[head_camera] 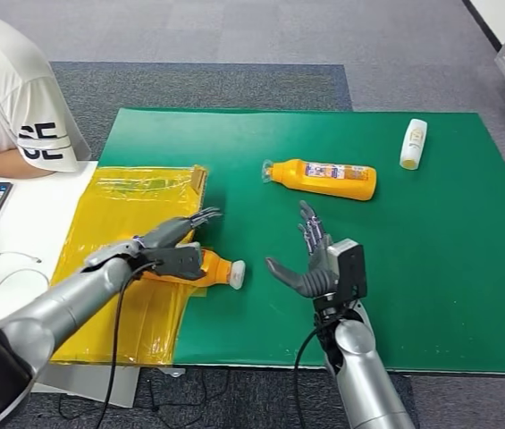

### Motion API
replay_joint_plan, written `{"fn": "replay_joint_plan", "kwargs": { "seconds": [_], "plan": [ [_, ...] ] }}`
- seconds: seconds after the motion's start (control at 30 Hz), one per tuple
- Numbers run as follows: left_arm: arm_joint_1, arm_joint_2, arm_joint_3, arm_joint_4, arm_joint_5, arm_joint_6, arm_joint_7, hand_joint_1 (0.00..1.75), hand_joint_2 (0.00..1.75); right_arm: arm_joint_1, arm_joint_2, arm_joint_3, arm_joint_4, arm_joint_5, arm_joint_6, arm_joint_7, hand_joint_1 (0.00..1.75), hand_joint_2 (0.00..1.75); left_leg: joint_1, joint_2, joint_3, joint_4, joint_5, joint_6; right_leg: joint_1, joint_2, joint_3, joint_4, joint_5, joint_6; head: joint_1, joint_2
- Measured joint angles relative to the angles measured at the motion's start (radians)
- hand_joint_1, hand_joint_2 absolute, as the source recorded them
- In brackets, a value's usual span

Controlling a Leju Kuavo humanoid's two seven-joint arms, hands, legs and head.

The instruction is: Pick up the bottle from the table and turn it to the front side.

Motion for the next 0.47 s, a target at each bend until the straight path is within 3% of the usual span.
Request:
{"fn": "replay_joint_plan", "kwargs": {
  "seconds": [0.1,0.23,0.3,0.37,0.47],
  "plan": [
    [0.158,-0.003,0.162,-0.231,-0.08,0.048,-0.039,0.0,1.75,0.049,-0.013,-0.02,-0.082,-0.058,0.114,-0.022,0.0,1.75,-0.001,0.001,0.0,0.0,-0.003,0.0,-0.001,0.001,0.0,-0.001,-0.001,0.001,0.0,0.0],
    [0.331,-0.011,0.363,-0.504,-0.074,-0.006,-0.115,0.0,1.75,0.103,-0.03,-0.037,-0.177,-0.112,0.201,-0.045,0.0,1.75,-0.001,0.002,0.0,0.0,-0.005,0.001,-0.001,0.003,-0.001,-0.001,-0.002,0.002,0.0,0.0],
    [0.389,-0.012,0.436,-0.595,-0.06,-0.041,-0.145,0.0,1.75,0.121,-0.036,-0.041,-0.214,-0.134,0.235,-0.047,0.0,1.75,-0.001,0.003,0.0,0.0,-0.005,0.001,-0.001,0.003,-0.001,-0.001,-0.003,0.002,0.0,0.0],
    [0.405,-0.012,0.456,-0.617,-0.056,-0.053,-0.15,0.0,1.75,0.126,-0.038,-0.042,-0.224,-0.139,0.244,-0.046,0.0,1.75,-0.001,0.003,0.0,0.0,-0.005,0.001,-0.001,0.003,-0.001,-0.001,-0.003,0.002,0.0,0.0],
    [0.506,-0.019,0.571,-0.757,-0.055,-0.103,-0.165,0.0,1.75,0.149,-0.051,-0.05,-0.278,-0.138,0.252,-0.032,0.0,1.75,-0.001,0.003,0.0,0.0,-0.005,0.001,-0.001,0.003,-0.001,-0.001,-0.005,0.002,0.0,0.0]
  ]
}}
